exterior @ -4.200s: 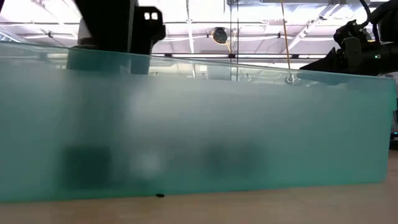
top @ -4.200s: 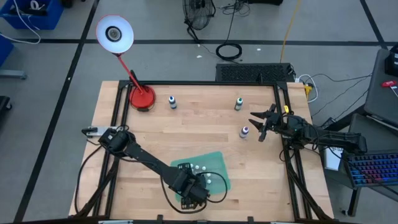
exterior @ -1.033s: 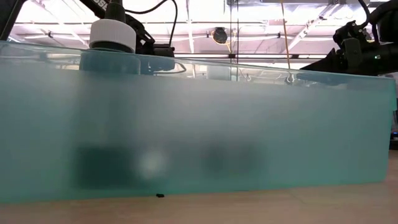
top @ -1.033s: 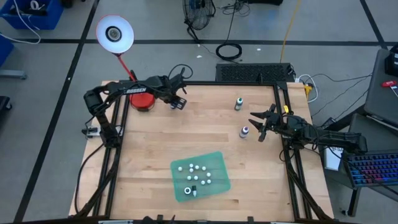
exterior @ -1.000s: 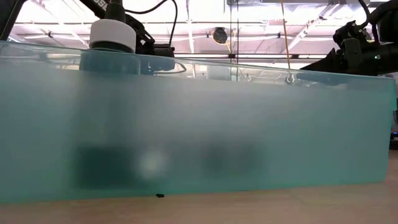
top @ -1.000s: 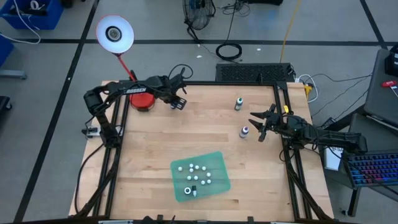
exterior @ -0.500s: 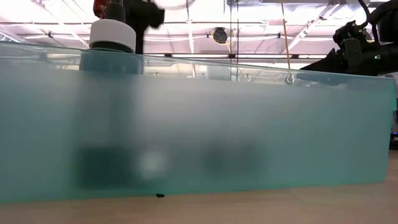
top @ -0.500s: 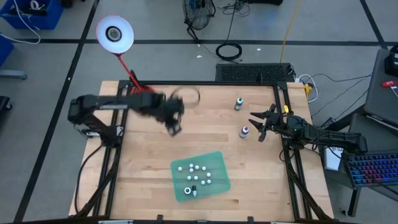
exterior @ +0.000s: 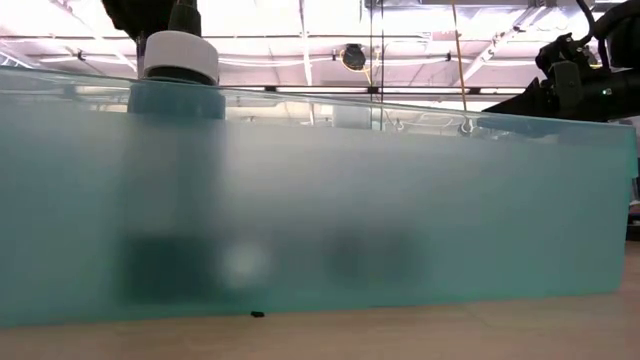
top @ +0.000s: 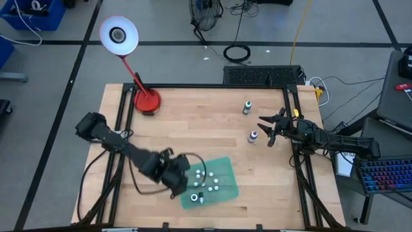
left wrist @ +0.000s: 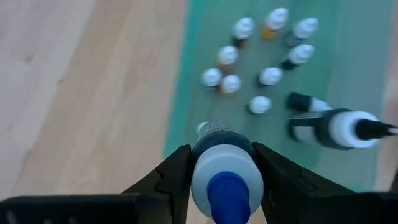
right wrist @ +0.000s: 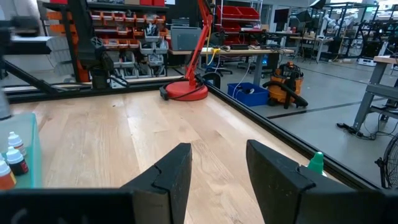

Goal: Pick & Place food coloring
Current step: Put the large blue food coloring bottle into the blue bin

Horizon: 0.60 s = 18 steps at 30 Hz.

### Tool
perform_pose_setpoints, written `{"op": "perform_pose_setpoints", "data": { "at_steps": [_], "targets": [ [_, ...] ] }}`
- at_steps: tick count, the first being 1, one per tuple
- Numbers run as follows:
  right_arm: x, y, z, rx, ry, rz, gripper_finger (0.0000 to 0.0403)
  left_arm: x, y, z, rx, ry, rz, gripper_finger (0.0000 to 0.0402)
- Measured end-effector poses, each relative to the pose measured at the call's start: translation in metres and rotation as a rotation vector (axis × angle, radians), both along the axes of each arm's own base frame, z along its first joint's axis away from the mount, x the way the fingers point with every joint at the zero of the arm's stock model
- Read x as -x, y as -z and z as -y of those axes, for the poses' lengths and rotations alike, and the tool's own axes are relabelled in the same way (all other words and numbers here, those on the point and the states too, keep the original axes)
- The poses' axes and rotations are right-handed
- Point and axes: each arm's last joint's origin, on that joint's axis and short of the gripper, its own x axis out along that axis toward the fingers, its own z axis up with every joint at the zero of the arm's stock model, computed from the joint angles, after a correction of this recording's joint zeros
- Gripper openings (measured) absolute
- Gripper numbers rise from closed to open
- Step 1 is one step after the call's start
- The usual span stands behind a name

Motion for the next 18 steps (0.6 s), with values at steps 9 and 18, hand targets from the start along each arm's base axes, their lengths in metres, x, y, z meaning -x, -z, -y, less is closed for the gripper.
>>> {"op": "perform_pose_setpoints", "data": {
  "at_steps": [9,18],
  "targets": [
    [0.000,0.000,0.000,0.000,0.000,0.000,0.0141,-0.015,0.025,0.026,-0.008,0.044,-0.057,0.0148],
    [0.000,0.000,0.000,0.000,0.000,0.000,0.0141,-0.027,0.053,0.026,-0.005,0.038,-0.148,0.0147]
  ]
}}
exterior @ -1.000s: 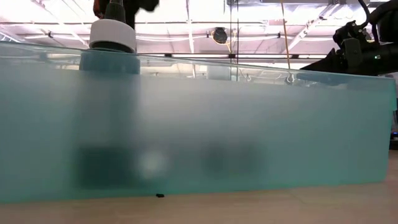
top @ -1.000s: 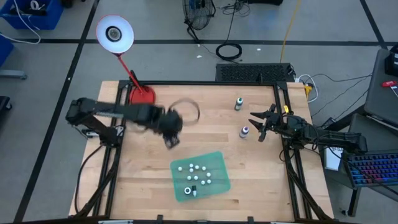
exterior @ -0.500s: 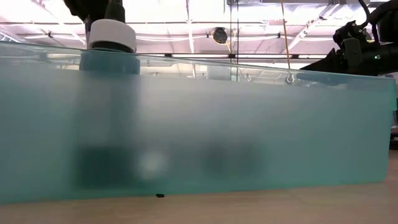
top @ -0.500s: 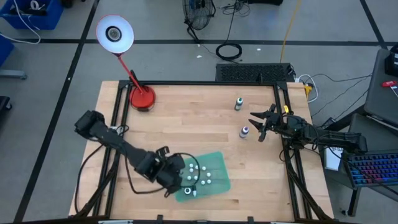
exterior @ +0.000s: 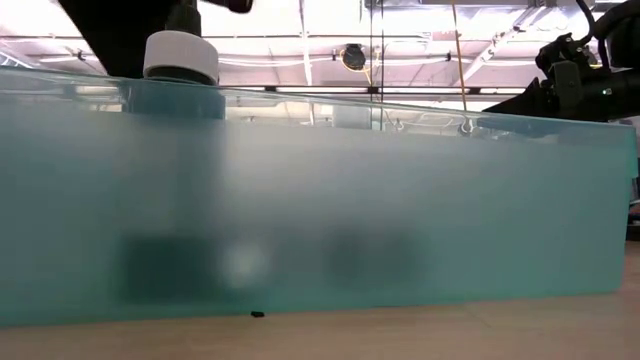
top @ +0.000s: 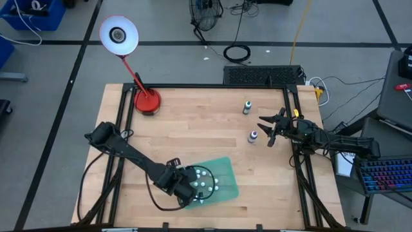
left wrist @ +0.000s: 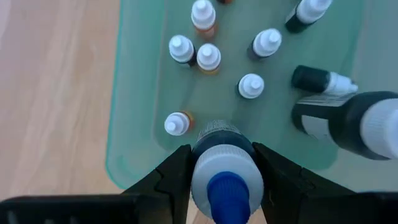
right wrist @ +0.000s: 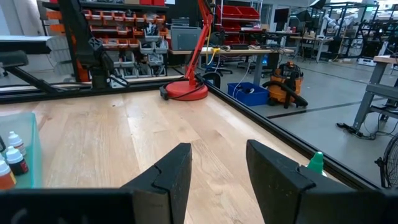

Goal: Pick & Place food coloring
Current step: Put the large blue food coloring bottle into the blue bin, then put the large green food coloring bottle into the blue bin

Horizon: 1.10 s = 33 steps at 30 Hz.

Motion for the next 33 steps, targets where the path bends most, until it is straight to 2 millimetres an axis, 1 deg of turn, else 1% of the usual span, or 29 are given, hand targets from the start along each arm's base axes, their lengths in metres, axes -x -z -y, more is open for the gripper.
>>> {"op": "perform_pose_setpoints", "data": {
  "at_steps": [9,10,14,16,21,23,26,29,32,33],
  "targets": [
    [0.000,0.000,0.000,0.000,0.000,0.001,0.0141,-0.008,0.016,-0.001,-0.014,-0.010,-0.031,0.0150],
    [0.000,0.000,0.000,0.000,0.000,0.000,0.0141,-0.008,0.016,-0.001,-0.017,-0.010,-0.026,0.0161],
    [0.000,0.000,0.000,0.000,0.000,0.000,0.0141,-0.010,0.020,-0.002,-0.028,-0.015,-0.020,0.0235],
    [0.000,0.000,0.000,0.000,0.000,0.000,0.0141,-0.009,0.016,-0.002,-0.024,-0.016,-0.008,0.0266],
    [0.000,0.000,0.000,0.000,0.000,0.000,0.0141,-0.008,0.007,-0.006,0.034,0.006,-0.025,0.0322],
    [0.000,0.000,0.000,0.000,0.000,0.000,0.0141,-0.006,-0.002,-0.008,0.066,0.025,-0.016,0.0336],
    [0.000,0.000,0.000,0.000,0.000,0.000,0.0141,0.001,-0.026,-0.014,0.077,0.063,0.047,0.0352],
    [0.000,0.000,0.000,0.000,0.000,0.000,0.0141,0.016,-0.062,-0.024,0.080,0.183,0.124,0.0362],
    [0.000,0.000,0.000,0.000,0.000,0.000,0.0141,0.038,-0.101,-0.042,0.050,0.390,0.209,0.0367],
    [0.000,0.000,0.000,0.000,0.000,0.000,0.0141,0.045,-0.114,-0.048,0.042,0.432,0.245,0.0368]
  ]
}}
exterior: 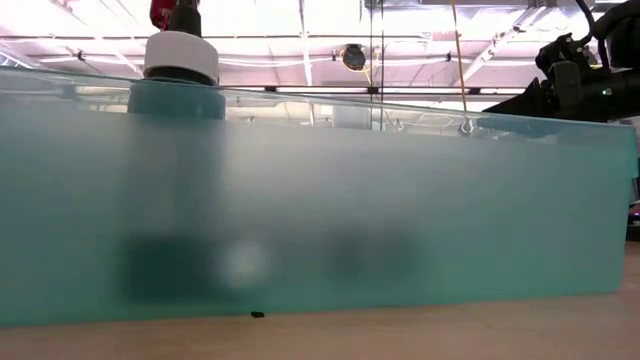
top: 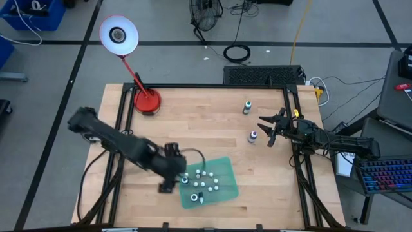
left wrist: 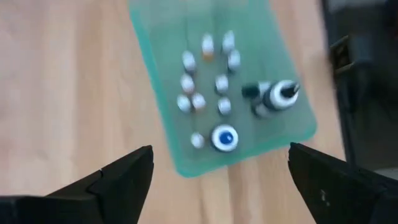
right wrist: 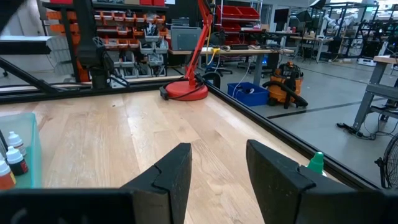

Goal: Pick & Place food coloring
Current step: Put the large green food coloring bottle into the blue bin

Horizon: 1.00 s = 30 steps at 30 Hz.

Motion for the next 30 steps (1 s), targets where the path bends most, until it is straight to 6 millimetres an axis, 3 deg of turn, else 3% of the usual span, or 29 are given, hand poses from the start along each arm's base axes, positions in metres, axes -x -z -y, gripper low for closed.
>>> {"op": "perform_pose_setpoints", "data": {
  "at_steps": [6,10,14,17,22,27,30],
  "targets": [
    [0.000,0.000,0.000,0.000,0.000,0.000,0.0141,0.057,-0.071,-0.041,0.067,-0.032,0.292,0.0367],
    [0.000,0.000,0.000,0.000,0.000,0.000,0.0141,0.101,-0.104,-0.066,0.097,-0.035,0.468,0.0370],
    [0.000,0.000,0.000,0.000,0.000,0.000,0.0141,0.145,-0.124,-0.088,0.056,-0.017,0.603,0.0370],
    [0.000,0.000,0.000,0.000,0.000,0.000,0.0141,0.168,-0.128,-0.099,0.010,-0.027,0.652,0.0366],
    [0.000,0.000,0.000,0.000,0.000,0.000,0.0141,0.182,-0.102,-0.109,-0.133,-0.076,0.684,0.0365],
    [0.000,0.000,0.000,0.000,0.000,0.000,0.0141,0.170,-0.038,-0.112,-0.341,-0.295,0.705,0.0365],
    [0.000,0.000,0.000,0.000,0.000,0.000,0.0141,0.159,-0.005,-0.110,-0.336,-0.458,0.826,0.0365]
  ]
}}
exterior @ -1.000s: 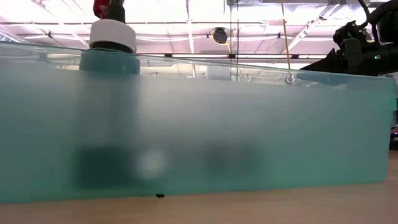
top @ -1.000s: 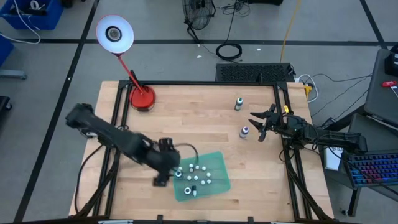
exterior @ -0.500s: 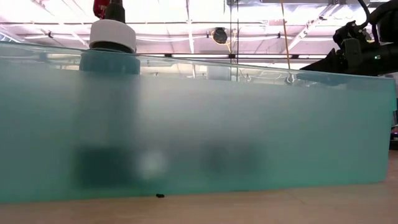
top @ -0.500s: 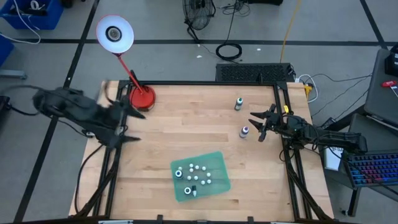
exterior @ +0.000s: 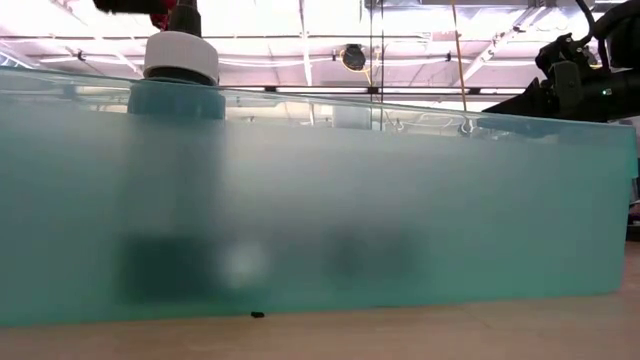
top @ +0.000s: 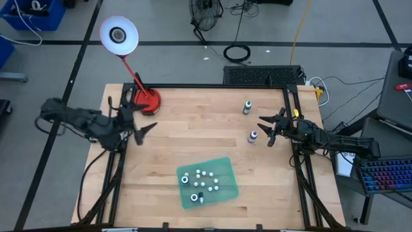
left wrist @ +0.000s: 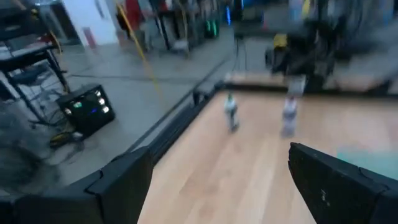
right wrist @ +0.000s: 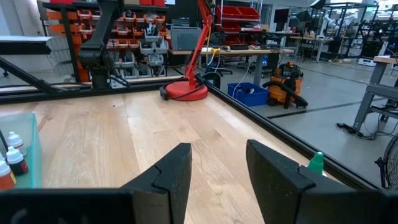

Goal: Pick & Place food coloring
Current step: Put the large green food coloring bottle into the blue bin

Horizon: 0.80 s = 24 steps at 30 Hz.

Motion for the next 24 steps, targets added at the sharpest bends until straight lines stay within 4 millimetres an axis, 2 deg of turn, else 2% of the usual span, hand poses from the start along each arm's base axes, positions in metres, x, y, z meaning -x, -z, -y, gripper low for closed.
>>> {"op": "perform_pose_setpoints", "data": {
  "at_steps": [3,6,8,12,15,18,24],
  "targets": [
    [0.000,0.000,0.000,0.000,0.000,0.000,0.0141,-0.008,0.018,0.005,0.031,0.080,0.140,0.0365],
    [0.000,0.000,0.000,0.000,0.000,0.000,0.0141,-0.004,0.020,0.007,0.002,0.274,0.246,0.0365],
    [0.000,0.000,0.000,0.000,0.000,0.000,0.0141,0.009,0.010,0.003,-0.010,0.373,0.356,0.0365],
    [0.000,0.000,0.000,0.000,0.000,0.000,0.0141,0.049,-0.003,-0.011,-0.021,0.486,0.519,0.0365],
    [0.000,0.000,0.000,0.000,0.000,0.000,0.0141,0.077,0.000,-0.022,-0.011,0.458,0.589,0.0365],
    [0.000,0.000,0.000,0.000,0.000,0.000,0.0141,0.096,0.009,-0.029,-0.007,0.438,0.659,0.0365],
    [0.000,0.001,0.000,-0.002,0.000,-0.011,0.0141,0.088,0.018,-0.025,-0.036,0.469,0.615,0.0365]
  ]
}}
